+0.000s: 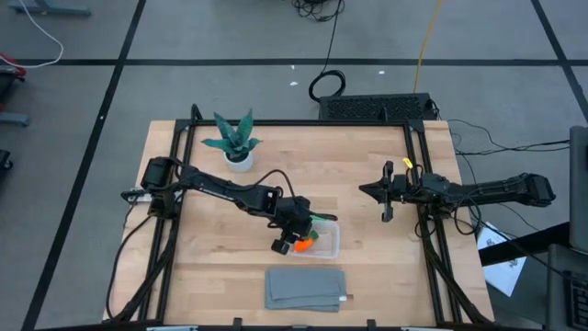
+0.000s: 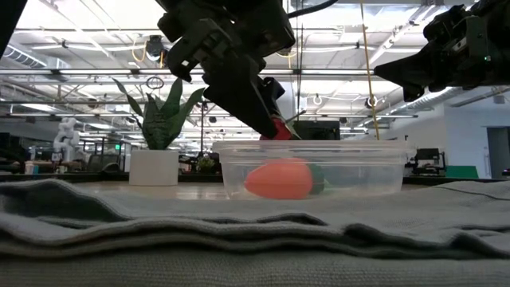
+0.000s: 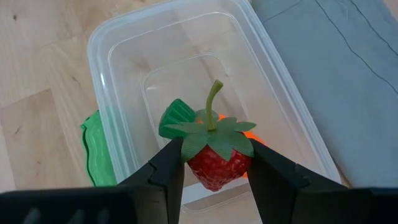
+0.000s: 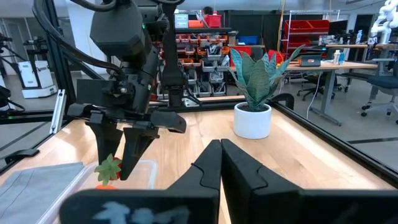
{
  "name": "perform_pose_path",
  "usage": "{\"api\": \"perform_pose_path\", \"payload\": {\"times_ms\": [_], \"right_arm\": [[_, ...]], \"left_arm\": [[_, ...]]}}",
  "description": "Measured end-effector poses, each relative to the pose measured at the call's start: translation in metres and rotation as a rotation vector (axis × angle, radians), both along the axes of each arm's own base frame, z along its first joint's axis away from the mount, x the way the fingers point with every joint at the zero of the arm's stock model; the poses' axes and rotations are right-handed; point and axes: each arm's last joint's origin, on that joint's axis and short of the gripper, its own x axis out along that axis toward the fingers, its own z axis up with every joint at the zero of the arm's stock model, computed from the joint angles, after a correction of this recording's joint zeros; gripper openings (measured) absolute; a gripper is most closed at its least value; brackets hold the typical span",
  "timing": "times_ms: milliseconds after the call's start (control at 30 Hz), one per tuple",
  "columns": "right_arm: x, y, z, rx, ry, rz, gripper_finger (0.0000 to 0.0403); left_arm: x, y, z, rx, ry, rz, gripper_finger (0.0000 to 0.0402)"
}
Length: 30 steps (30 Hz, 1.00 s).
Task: Pick and placing Produce into tupperware
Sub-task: Put the strawberry into the transparent bin
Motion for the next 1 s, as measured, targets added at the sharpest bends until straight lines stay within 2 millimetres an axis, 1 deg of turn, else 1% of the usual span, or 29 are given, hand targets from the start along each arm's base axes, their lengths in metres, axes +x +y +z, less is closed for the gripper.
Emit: {"api": "perform_pose_path", "payload": {"times_ms": [267, 500, 733, 1000], "right_arm": [[0.000, 0.000, 0.000, 0.000, 0.000, 0.000, 0.0000], [0.000, 0.000, 0.000, 0.000, 0.000, 0.000, 0.0000], [0.000, 0.000, 0.000, 0.000, 0.004, 0.000, 0.0000], [0.000, 0.000, -0.001, 0.000, 0.005, 0.000, 0.0000]], "left_arm": [[0.000, 0.000, 0.000, -0.001, 0.000, 0.001, 0.0145], [0.003, -0.001, -0.007, 0.002, -0.001, -0.003, 0.0145], [0.005, -0.001, -0.019, 0.022, 0.029, 0.007, 0.0145], [0.005, 0.000, -0.021, 0.032, 0.037, 0.016, 0.0145]]}}
